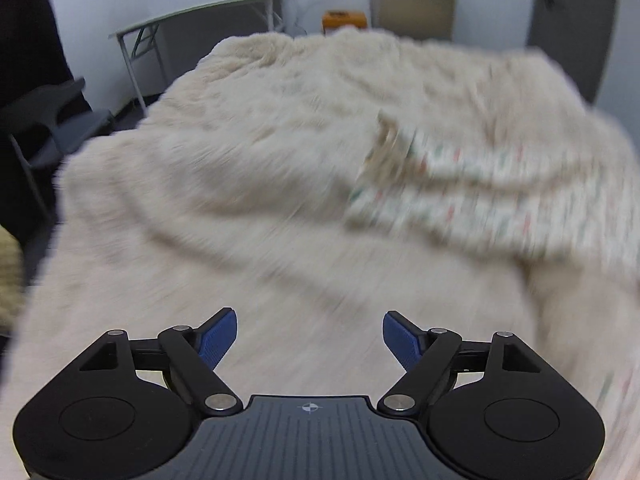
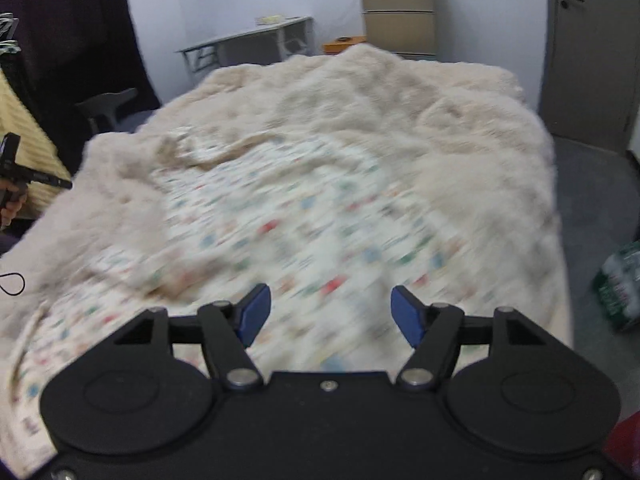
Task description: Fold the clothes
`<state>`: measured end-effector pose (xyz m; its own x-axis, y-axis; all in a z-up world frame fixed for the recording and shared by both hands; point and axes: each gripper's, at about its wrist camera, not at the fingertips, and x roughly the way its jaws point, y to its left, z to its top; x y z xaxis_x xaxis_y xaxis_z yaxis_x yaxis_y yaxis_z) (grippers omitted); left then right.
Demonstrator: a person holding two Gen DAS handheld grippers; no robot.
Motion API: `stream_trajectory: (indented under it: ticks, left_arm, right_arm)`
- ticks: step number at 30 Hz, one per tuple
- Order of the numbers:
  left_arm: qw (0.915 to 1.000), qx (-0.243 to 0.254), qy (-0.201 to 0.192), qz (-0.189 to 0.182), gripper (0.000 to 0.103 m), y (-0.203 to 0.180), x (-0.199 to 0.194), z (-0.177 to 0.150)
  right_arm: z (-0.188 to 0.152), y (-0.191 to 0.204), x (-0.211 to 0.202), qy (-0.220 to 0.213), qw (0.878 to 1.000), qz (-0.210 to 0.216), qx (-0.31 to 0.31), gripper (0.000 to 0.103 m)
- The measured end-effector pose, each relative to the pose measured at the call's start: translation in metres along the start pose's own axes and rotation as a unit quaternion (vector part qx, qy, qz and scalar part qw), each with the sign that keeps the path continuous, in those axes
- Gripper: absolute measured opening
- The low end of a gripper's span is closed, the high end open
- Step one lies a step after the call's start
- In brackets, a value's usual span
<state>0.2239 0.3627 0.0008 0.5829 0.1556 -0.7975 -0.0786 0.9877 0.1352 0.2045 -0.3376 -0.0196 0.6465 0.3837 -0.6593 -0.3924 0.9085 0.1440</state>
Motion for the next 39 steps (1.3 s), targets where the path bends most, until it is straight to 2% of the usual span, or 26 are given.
stream_trajectory:
  ticks: [2,5,8,9,11,12,14,15,16,17,18,19,21,24,26,27,28,30,32,34,35,39]
  left_arm:
    - [0.9991,0.036,0.023,-0.004,0.079,0.009,-0.016,-0.031]
    - [0.9947,0.064,0.067,-0.044,0.080,0.022,-0.018,-0.080]
    - [0.9891,0.022,0.111,-0.095,0.080,0.037,0.013,-0.126]
    - [0.9853,-0.019,0.125,-0.115,0.080,0.044,0.037,-0.147]
    - [0.9791,-0.066,0.134,-0.138,0.080,0.049,0.061,-0.163]
    - [0.9705,-0.115,0.138,-0.161,0.076,0.053,0.085,-0.177]
    - [0.9646,-0.155,0.131,-0.168,0.043,0.057,0.099,-0.181]
    - [0.9640,-0.173,0.117,-0.164,0.016,0.060,0.103,-0.178]
    - [0.9632,-0.188,0.104,-0.161,0.006,0.063,0.105,-0.173]
    - [0.9642,-0.193,0.089,-0.159,0.004,0.066,0.100,-0.165]
    - [0.9698,-0.188,0.060,-0.143,0.003,0.070,0.090,-0.151]
    - [0.9769,-0.176,0.025,-0.118,0.003,0.073,0.076,-0.135]
    - [0.9824,-0.171,-0.022,-0.072,0.003,0.079,0.054,-0.106]
    - [0.9793,-0.186,-0.069,-0.037,0.004,0.081,0.036,-0.064]
    - [0.9863,-0.156,-0.052,0.008,0.011,0.062,0.045,-0.044]
    - [0.9909,-0.120,-0.026,0.055,0.019,0.043,0.058,-0.036]
    - [0.9918,-0.098,-0.007,0.082,0.036,0.030,0.067,-0.034]
    - [0.9916,-0.043,0.032,0.118,0.046,0.008,0.078,-0.040]
    - [0.9948,-0.016,0.033,0.095,0.050,0.004,0.071,-0.050]
    - [0.9979,0.018,0.019,0.059,0.062,-0.004,0.050,-0.067]
    - [0.9984,0.030,0.012,0.047,0.064,-0.005,0.041,-0.075]
    - [0.9947,0.096,-0.025,-0.027,0.073,-0.024,-0.016,-0.121]
  right_arm:
    - [-0.011,0.018,-0.011,-0.012,1.000,0.004,-0.002,0.065]
    - [-0.035,0.049,-0.030,-0.031,0.999,0.026,-0.003,0.065]
    - [-0.052,0.066,-0.041,-0.038,0.998,0.049,-0.007,0.065]
    - [-0.056,0.070,-0.045,-0.041,0.998,0.051,-0.009,0.065]
    - [-0.056,0.072,-0.046,-0.042,0.998,0.049,-0.011,0.065]
    - [-0.056,0.072,-0.046,-0.042,0.998,0.048,-0.013,0.065]
    - [-0.052,0.068,-0.045,-0.042,0.998,0.043,-0.001,0.065]
    - [-0.050,0.065,-0.044,-0.043,0.998,0.041,0.006,0.065]
    - [-0.048,0.064,-0.044,-0.045,0.998,0.040,0.011,0.065]
    - [-0.047,0.062,-0.045,-0.050,0.998,0.043,0.016,0.065]
    - [-0.047,0.061,-0.046,-0.053,0.997,0.045,0.017,0.065]
    - [-0.048,0.060,-0.048,-0.055,0.997,0.044,0.017,0.065]
    - [-0.049,0.058,-0.049,-0.057,0.997,0.041,0.017,0.065]
    - [-0.048,0.056,-0.047,-0.057,0.998,0.033,0.019,0.064]
    - [-0.048,0.056,-0.045,-0.056,0.998,0.033,0.019,0.064]
    - [-0.049,0.057,-0.045,-0.055,0.998,0.032,0.016,0.064]
    - [-0.049,0.058,-0.044,-0.054,0.998,0.032,0.013,0.064]
    - [-0.050,0.061,-0.046,-0.053,0.998,0.028,0.001,0.064]
    - [-0.049,0.061,-0.048,-0.053,0.998,0.029,-0.004,0.065]
    - [-0.049,0.061,-0.051,-0.052,0.998,0.033,-0.009,0.065]
    - [-0.049,0.062,-0.052,-0.051,0.998,0.035,-0.015,0.065]
    - [-0.049,0.074,-0.056,-0.039,0.997,0.049,-0.052,0.067]
